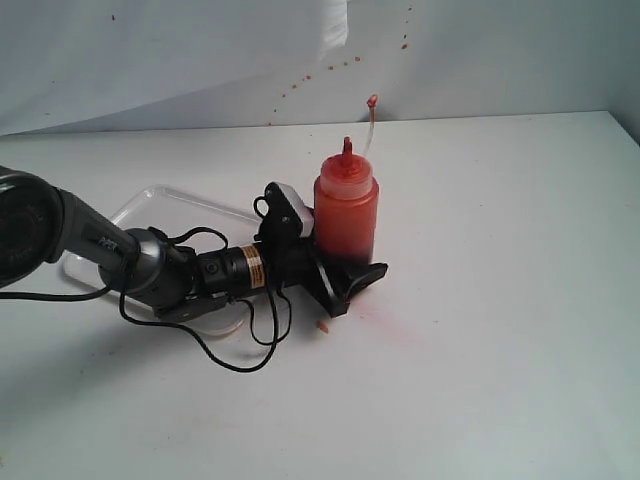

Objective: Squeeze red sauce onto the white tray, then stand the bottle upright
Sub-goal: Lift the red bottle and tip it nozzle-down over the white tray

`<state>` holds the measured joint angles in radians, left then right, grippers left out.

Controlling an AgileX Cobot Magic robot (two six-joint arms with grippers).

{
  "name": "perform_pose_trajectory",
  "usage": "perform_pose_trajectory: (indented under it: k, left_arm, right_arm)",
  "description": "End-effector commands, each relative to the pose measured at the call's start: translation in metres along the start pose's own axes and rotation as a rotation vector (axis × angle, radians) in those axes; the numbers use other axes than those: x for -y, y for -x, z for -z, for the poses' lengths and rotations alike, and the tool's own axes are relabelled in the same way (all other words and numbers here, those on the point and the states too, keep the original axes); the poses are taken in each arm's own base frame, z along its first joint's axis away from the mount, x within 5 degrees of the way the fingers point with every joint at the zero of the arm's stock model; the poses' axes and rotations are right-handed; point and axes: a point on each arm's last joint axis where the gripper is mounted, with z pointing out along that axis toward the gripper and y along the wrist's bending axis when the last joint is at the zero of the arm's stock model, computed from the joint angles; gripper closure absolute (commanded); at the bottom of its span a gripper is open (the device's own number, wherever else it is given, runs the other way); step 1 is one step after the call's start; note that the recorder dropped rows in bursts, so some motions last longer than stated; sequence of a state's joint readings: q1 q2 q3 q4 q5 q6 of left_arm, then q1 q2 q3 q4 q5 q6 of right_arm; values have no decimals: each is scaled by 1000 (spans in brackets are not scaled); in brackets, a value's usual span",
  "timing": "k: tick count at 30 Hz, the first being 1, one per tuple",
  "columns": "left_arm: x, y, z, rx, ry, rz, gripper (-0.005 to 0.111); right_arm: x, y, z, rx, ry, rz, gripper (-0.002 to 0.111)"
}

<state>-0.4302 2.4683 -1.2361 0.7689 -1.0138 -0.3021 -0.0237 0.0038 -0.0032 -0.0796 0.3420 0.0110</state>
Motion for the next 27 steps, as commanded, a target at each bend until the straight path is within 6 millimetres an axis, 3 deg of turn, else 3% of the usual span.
perform_pose_trajectory:
  k: [1, 5, 9, 16, 21, 27]
  left_arm:
    - [1, 1, -2, 4, 5, 14, 66]
    - [1, 1, -2, 5, 1, 12, 107]
    - [2, 5, -1, 36, -8, 11, 106]
    - [-4, 46, 10, 127, -2, -39, 107]
    - [-14, 83, 42, 170, 65, -61, 107]
    - [-16, 124, 104, 178, 167, -122, 107]
  right_arm:
    - [0, -1, 0, 3, 4, -1, 108]
    - [0, -1, 0, 3, 4, -1, 108]
    - [0, -1, 0, 3, 4, -1, 108]
    - [0, -1, 0, 3, 4, -1, 108]
    - [0, -1, 0, 3, 4, -1, 108]
    - [0, -1, 0, 3, 4, -1, 108]
